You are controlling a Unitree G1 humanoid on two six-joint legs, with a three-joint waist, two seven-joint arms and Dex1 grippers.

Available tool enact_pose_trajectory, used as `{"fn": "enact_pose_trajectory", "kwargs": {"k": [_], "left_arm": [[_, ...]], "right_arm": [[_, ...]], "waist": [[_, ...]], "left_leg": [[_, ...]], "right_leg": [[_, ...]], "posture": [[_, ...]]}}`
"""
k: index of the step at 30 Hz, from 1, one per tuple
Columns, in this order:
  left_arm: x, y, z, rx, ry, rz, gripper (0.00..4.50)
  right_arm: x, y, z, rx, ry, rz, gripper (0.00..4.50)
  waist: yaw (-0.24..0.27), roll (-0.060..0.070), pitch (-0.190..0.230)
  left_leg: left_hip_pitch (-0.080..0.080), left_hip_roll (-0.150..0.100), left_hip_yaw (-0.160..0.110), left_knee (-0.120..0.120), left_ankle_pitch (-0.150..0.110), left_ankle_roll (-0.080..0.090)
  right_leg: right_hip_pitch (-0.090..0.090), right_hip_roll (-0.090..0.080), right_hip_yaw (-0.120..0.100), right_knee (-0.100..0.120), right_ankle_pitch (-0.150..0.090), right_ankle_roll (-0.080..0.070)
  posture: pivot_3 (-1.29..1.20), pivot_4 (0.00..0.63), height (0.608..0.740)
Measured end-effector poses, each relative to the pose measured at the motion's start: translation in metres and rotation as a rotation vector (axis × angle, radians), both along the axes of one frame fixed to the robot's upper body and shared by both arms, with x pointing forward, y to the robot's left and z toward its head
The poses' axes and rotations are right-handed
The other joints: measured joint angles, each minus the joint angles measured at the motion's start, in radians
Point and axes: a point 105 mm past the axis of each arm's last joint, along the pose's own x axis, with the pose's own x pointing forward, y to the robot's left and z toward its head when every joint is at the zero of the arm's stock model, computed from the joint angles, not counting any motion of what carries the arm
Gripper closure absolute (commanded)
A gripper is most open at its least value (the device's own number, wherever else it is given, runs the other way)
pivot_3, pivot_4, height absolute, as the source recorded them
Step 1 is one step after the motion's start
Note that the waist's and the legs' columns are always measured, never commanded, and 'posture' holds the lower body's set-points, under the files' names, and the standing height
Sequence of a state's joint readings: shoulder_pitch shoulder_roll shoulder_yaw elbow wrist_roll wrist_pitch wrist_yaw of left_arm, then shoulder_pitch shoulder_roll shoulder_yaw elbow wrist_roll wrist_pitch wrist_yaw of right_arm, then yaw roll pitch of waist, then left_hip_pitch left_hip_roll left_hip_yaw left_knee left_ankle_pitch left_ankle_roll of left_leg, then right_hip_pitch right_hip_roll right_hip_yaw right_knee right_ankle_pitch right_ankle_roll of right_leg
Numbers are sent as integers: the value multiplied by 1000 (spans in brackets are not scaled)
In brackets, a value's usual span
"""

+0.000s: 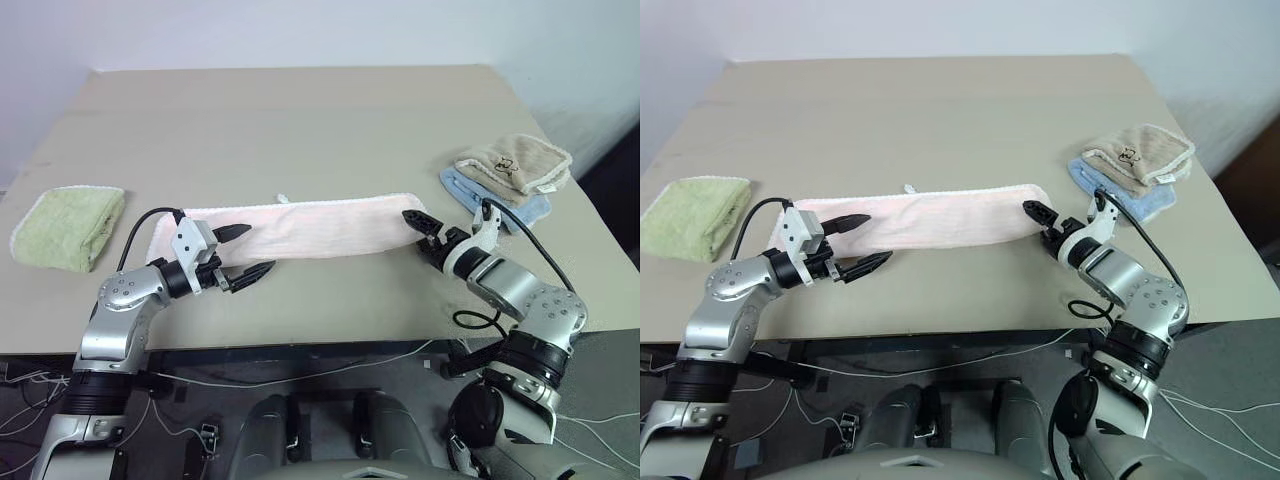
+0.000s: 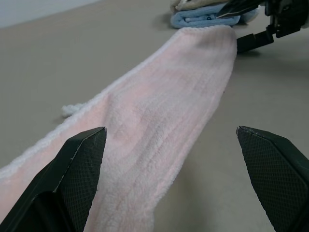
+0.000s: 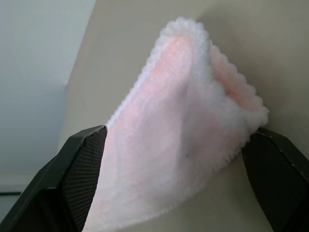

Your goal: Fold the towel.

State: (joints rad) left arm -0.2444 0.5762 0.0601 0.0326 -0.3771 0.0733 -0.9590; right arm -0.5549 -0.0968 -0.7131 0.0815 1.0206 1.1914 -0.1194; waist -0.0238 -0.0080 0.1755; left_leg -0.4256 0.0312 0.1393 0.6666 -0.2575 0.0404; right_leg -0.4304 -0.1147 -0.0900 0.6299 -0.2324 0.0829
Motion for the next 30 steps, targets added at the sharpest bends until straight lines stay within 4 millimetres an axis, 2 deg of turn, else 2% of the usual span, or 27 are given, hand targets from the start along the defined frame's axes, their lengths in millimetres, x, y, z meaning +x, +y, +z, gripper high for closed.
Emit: {"fn": "enact_pose_trajectory", "kwargs": {"k": [3,9,13,19,23,27,30], "left_arm": [[-3,-1,-1,1,-1,-1,0],[-7,0,-5,1,9,5,0],[-7,-1,-5,-4,5,9,0],[-7,-3,-4,-12,-7,5,0],[-7,-3,-4,-15,-10,5,0],[-7,-3,-4,-15,-12,4,0],[-7,-3,-4,-14,-12,5,0]], "right_arm": [[4,-1,-3,24,15,-24,889],[7,-7,-13,43,52,-72,3001],[9,-6,-6,56,23,-74,4337],[11,-13,-2,43,-1,-104,4441],[8,-48,5,-59,-20,-169,4441],[5,-79,28,-211,-94,-191,4441],[5,-74,48,-340,-177,-121,4441]], "waist": [[-1,0,0],[1,0,0],[2,-1,-1],[5,-2,-2],[14,0,-1],[6,1,0],[2,1,0]], "left_leg": [[0,0,0,0,0,0],[0,0,0,0,0,0],[0,0,0,0,0,0],[0,-1,0,0,-1,1],[-2,-3,0,0,-1,2],[-2,-2,0,-1,-2,3],[-1,-1,0,-1,-2,3]], "right_leg": [[0,0,0,0,0,0],[0,0,0,0,0,0],[1,0,0,0,0,0],[0,-2,0,-1,0,0],[0,-4,0,-1,0,0],[-1,-3,0,-2,0,0],[-2,-2,0,-1,0,0]], "posture": [[0,150,740],[0,150,740],[0,150,740],[0,150,740],[0,150,740],[0,150,740],[0,150,740]]}}
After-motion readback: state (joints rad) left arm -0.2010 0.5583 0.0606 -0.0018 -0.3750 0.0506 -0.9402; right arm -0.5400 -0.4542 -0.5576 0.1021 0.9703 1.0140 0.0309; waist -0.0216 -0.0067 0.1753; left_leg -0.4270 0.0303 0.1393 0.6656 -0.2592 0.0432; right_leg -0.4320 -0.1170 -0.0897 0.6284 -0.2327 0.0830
